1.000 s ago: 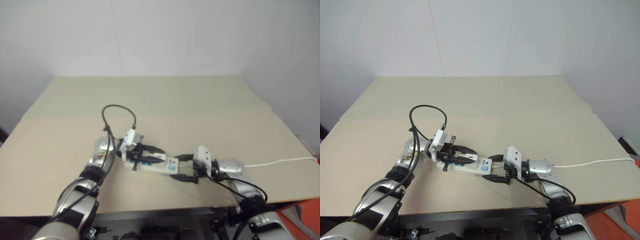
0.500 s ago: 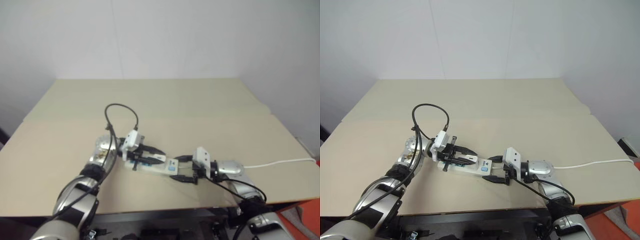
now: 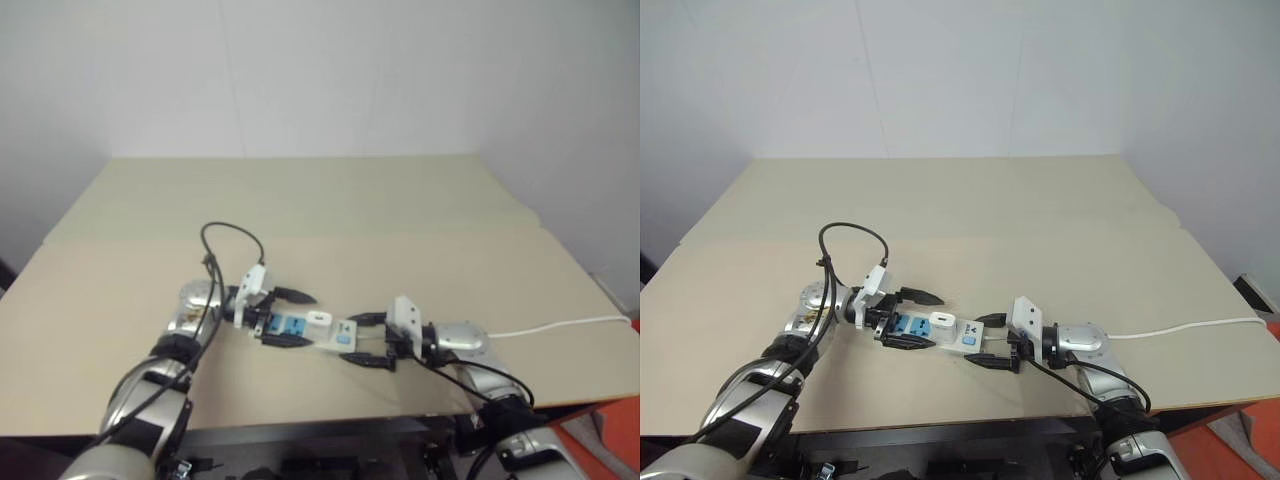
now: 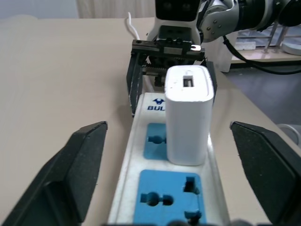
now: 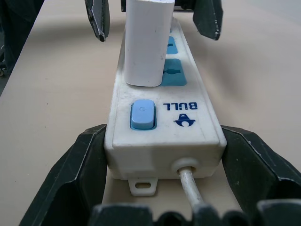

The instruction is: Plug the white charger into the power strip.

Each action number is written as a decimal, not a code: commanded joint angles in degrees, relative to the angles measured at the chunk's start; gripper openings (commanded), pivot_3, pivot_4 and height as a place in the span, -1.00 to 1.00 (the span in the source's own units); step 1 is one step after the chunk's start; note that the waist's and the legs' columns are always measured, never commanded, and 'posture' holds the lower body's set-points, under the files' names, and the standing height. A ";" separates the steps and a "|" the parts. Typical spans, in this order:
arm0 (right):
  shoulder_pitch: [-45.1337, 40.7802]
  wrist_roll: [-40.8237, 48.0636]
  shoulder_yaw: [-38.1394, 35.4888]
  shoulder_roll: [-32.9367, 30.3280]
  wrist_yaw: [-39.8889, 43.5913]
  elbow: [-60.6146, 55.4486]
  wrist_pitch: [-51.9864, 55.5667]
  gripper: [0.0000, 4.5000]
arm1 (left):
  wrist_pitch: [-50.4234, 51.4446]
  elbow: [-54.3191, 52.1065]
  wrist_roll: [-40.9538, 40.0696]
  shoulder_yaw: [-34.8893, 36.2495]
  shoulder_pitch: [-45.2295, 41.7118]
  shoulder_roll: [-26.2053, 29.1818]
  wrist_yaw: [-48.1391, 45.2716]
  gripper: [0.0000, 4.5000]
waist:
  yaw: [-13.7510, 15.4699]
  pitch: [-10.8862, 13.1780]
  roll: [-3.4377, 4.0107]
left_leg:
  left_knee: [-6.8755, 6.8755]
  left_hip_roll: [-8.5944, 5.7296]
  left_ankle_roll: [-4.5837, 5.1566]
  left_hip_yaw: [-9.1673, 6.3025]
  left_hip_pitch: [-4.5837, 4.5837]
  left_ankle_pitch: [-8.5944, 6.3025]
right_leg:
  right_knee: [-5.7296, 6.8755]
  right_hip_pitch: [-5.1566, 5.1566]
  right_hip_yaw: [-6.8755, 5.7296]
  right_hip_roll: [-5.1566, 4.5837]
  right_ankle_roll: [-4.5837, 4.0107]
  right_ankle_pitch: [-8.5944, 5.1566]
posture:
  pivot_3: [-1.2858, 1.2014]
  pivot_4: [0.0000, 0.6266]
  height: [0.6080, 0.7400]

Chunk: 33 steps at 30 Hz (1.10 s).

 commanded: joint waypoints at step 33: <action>21.29 14.22 -24.08 -26.84 5.08 -27.36 5.71 0.98 | 13.61 -36.37 -13.80 22.69 23.25 26.76 0.20 1.00 | 1.72 0.80 -0.01 | 0.01 0.02 -0.02 0.17 -0.75 0.01 | 0.05 -0.80 0.02 -0.11 -0.01 0.00 | 0.03 -0.52 1.00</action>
